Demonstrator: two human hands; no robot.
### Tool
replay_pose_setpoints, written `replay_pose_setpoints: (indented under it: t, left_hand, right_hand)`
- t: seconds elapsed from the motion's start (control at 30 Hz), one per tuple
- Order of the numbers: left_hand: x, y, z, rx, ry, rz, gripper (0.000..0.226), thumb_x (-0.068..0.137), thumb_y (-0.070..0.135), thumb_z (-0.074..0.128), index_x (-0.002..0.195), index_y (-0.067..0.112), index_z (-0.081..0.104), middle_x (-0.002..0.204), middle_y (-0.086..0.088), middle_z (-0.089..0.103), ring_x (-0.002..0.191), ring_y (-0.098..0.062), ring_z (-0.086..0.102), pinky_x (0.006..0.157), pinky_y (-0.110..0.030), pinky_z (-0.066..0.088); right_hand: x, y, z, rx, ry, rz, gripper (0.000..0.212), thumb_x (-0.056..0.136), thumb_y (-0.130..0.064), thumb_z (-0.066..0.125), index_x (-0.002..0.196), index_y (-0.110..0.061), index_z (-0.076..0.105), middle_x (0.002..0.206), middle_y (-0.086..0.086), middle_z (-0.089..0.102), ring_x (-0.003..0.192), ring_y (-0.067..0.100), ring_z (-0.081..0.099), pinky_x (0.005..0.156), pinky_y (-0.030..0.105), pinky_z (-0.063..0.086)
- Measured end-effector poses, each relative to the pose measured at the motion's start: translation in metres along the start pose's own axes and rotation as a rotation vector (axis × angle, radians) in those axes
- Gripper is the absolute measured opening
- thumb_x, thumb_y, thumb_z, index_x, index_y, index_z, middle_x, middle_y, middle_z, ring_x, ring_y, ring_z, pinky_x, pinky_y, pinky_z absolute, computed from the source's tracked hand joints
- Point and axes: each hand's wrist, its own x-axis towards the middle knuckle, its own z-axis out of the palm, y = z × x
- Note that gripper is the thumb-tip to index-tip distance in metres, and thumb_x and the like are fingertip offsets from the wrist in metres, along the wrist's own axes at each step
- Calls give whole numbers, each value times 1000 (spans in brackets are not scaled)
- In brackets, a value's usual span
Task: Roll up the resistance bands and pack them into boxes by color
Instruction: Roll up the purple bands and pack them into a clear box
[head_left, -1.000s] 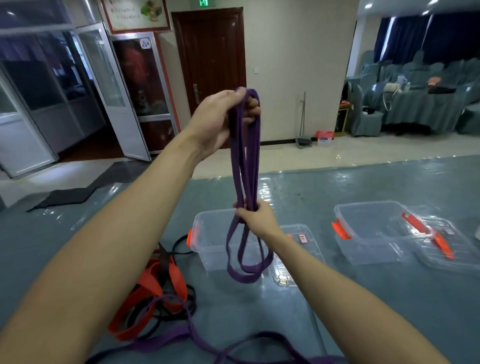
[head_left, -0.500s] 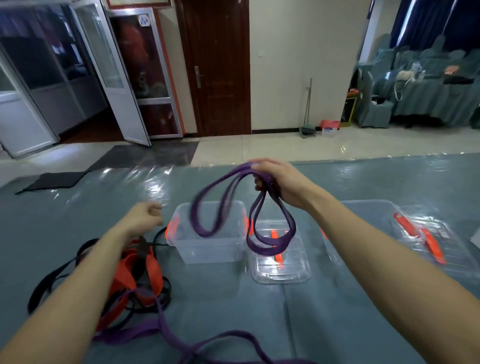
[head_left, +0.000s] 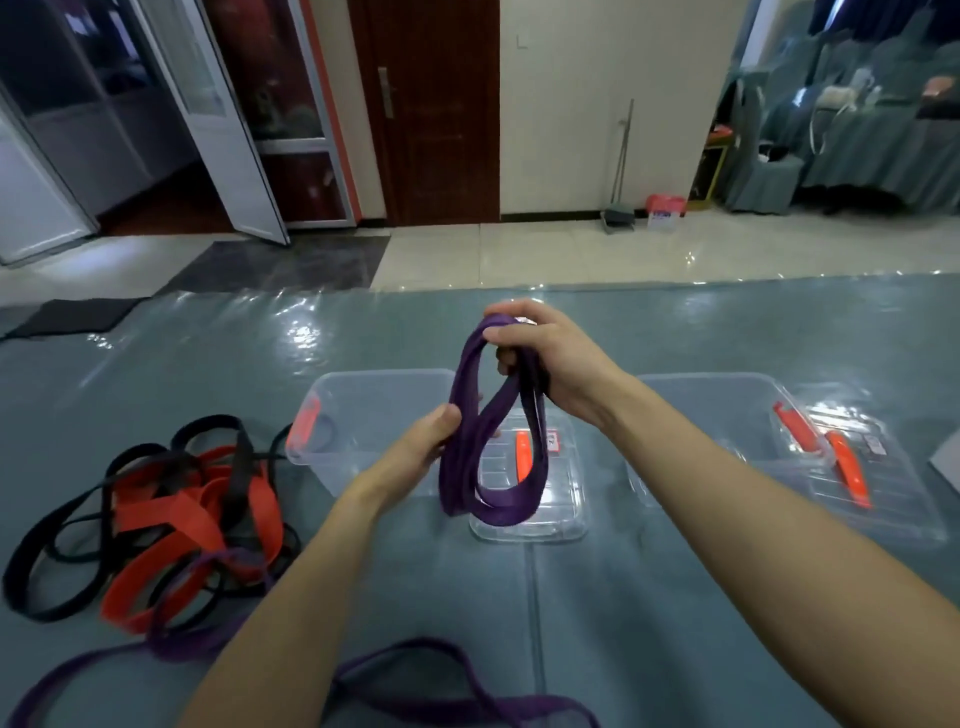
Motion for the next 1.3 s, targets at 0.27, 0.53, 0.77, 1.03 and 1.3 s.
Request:
replay_pose_setpoints:
  t: [0.27, 0.53, 0.77, 1.03, 1.3]
  left_hand:
    - [22, -74, 73, -208, -32, -167, 50, 82, 25, 94, 127, 11, 77, 128, -19, 77, 119, -35, 75, 98, -36, 60]
    - [27, -114, 73, -101, 184, -457, 17, 70, 27, 81, 87, 26, 85, 87, -8, 81, 76, -22, 75, 66, -31, 60]
    - [80, -131, 75, 487, 315, -576, 109, 85, 60, 86, 163, 9, 30, 160, -16, 48, 148, -35, 49, 123, -51, 42]
    - [39, -161, 72, 703, 359, -324, 61, 104, 32, 70, 158, 10, 52, 160, -10, 56, 148, -27, 51, 125, -41, 39]
    - [-76, -153, 14, 884, 239, -328, 30, 103, 20, 71, 132, 13, 73, 127, -4, 77, 114, -23, 72, 105, -40, 56]
  right_hand:
    - [14, 98, -17, 380, 119, 144, 20, 106, -1, 57, 88, -9, 56, 72, 8, 42, 63, 17, 39, 62, 28, 39]
    - [39, 185, -79, -178, 70, 326, 21, 107, -30, 68, 106, -9, 69, 85, 6, 63, 82, 27, 66, 85, 48, 53]
    - [31, 228, -117, -1130, -25, 161, 62, 109, -42, 57, 157, -6, 42, 158, 21, 45, 143, 42, 48, 116, 49, 40]
    - [-37, 291, -105, -1359, -214, 145, 68, 112, -41, 44, 166, -4, 26, 172, 14, 31, 164, 32, 17, 133, 53, 12]
    - [-91, 252, -34, -1301, -213, -139, 22, 104, -29, 56, 104, -9, 66, 105, 9, 65, 94, 32, 66, 83, 48, 54]
